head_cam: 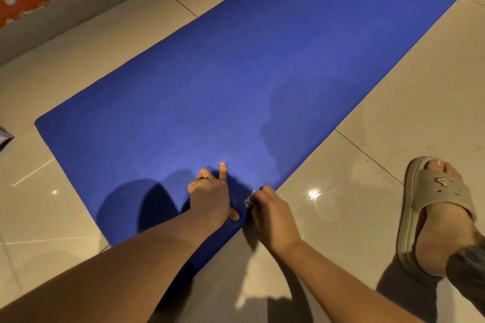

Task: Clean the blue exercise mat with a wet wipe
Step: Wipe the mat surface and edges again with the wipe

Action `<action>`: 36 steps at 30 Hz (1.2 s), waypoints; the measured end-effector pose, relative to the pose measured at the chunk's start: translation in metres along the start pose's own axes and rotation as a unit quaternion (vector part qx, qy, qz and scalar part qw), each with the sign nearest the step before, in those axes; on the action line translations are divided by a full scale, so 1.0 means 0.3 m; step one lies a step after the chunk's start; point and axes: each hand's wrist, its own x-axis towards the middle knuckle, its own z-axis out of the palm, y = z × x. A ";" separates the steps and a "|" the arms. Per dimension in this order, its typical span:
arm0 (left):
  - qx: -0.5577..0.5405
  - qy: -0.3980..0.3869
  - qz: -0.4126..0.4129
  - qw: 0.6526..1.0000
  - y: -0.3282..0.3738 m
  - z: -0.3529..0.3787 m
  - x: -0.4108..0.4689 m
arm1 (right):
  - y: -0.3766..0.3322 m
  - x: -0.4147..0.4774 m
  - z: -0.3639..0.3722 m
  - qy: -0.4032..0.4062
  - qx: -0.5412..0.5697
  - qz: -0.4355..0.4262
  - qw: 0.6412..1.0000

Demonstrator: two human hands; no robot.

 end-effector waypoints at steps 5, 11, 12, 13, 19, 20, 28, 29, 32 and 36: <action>0.002 0.000 0.011 1.000 -0.011 -0.006 -0.006 | 0.100 0.203 -0.110 0.105 -0.040 0.086 0.990; -0.005 -0.031 -0.002 1.000 -0.003 -0.018 -0.002 | -0.022 0.039 0.011 0.072 0.030 0.087 0.993; -0.019 -0.041 -0.005 0.999 -0.007 -0.023 -0.002 | -0.054 -0.017 0.045 0.027 0.028 0.061 0.997; -0.032 -0.045 -0.002 0.998 -0.014 -0.025 -0.004 | -0.077 -0.060 0.070 -0.005 0.012 0.032 0.999; -0.008 -0.001 0.074 0.997 -0.176 0.002 -0.042 | 0.065 0.103 -0.065 0.038 -0.067 0.026 0.997; 0.004 0.008 0.071 0.997 -0.207 0.005 -0.047 | 0.093 0.135 -0.100 0.068 -0.066 0.058 0.994; -0.055 -0.041 -0.016 0.998 -0.250 0.036 -0.001 | -0.037 -0.050 0.044 0.032 -0.010 0.018 0.999; -0.048 -0.037 -0.018 0.998 -0.245 0.036 0.009 | -0.038 -0.059 0.047 0.008 -0.020 -0.011 1.000; -0.034 -0.028 -0.012 0.999 -0.236 0.038 0.037 | 0.011 0.010 -0.003 -0.029 -0.074 -0.054 0.995; -0.065 -0.037 0.007 0.997 -0.249 0.054 0.060 | 0.084 0.189 -0.098 0.089 -0.082 0.058 0.991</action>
